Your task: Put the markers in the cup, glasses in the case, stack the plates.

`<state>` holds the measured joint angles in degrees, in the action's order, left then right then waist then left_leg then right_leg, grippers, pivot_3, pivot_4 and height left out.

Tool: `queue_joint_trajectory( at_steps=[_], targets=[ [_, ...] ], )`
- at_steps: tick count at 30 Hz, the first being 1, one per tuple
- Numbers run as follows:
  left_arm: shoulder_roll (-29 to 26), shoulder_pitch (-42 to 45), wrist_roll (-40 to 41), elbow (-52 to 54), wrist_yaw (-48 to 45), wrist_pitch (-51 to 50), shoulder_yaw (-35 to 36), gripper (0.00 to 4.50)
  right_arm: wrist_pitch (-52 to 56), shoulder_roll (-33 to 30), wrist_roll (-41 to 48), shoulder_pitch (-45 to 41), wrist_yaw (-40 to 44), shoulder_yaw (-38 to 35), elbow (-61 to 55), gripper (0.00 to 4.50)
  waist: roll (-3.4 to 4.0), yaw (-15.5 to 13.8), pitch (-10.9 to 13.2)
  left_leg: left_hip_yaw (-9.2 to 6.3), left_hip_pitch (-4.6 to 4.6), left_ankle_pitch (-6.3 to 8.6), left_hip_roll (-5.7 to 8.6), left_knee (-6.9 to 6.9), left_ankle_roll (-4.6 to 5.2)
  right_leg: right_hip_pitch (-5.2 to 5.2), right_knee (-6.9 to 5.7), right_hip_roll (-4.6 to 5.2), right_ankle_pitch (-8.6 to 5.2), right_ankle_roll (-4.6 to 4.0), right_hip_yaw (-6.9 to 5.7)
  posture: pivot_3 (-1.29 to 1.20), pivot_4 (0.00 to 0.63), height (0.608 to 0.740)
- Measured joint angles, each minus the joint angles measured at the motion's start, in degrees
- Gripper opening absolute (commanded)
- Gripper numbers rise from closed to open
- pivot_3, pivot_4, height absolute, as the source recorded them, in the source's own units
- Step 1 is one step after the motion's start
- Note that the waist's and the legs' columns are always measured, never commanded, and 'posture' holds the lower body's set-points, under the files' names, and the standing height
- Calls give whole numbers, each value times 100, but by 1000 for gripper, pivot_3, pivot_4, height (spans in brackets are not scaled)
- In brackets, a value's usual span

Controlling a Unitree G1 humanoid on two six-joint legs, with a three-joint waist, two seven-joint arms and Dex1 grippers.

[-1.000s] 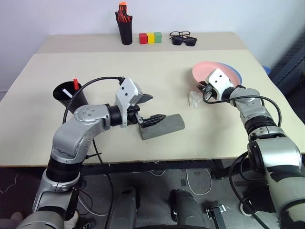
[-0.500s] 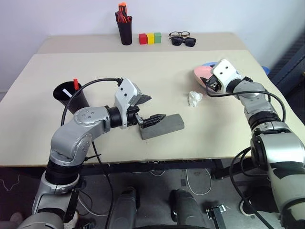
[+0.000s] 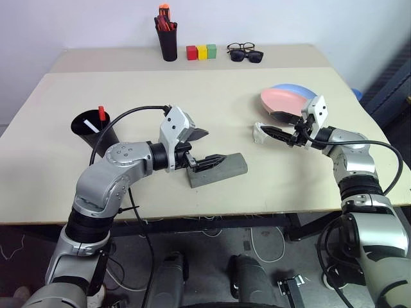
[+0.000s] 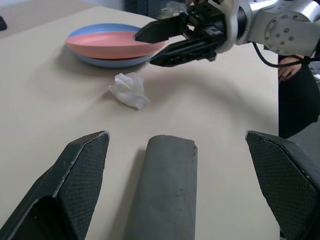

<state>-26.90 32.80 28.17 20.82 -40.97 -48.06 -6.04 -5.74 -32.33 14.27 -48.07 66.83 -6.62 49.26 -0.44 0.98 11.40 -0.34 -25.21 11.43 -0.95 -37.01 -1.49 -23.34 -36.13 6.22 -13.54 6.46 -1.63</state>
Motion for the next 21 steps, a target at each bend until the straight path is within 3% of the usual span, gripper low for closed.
queue_joint_trajectory(
  at_steps=[8,12,15,18,21],
  targets=[
    [-115,-111,42,234,169,-130,72,4500,-176,179,-500,-449,-408,232,1094,2827,0,15,0,1,-1,0,0,3,0,-3,1,0,-6,-11,0,0,150,740],
    [-147,-166,134,430,356,-292,242,4500,-901,215,-1319,-903,-2158,536,1987,2827,1,15,0,1,-5,0,0,4,-1,-9,1,0,-7,-12,3,0,150,740],
    [-205,-185,180,485,450,-384,301,4500,-1219,223,-1519,-1132,-2820,534,2220,2827,0,4,0,1,-6,0,0,5,-1,-7,4,0,-6,-11,2,0,150,740],
    [-208,-292,235,532,508,-424,309,4500,-1340,225,-1512,-1177,-2686,481,2228,2827,0,4,0,1,-5,0,0,5,0,-4,5,0,2,4,2,0,150,740],
    [-208,-305,240,531,526,-425,308,4500,-1176,252,-1301,-1161,-1975,326,2231,2827,0,7,0,1,-3,0,0,4,0,-2,4,0,3,4,3,0,150,740]
  ],
)
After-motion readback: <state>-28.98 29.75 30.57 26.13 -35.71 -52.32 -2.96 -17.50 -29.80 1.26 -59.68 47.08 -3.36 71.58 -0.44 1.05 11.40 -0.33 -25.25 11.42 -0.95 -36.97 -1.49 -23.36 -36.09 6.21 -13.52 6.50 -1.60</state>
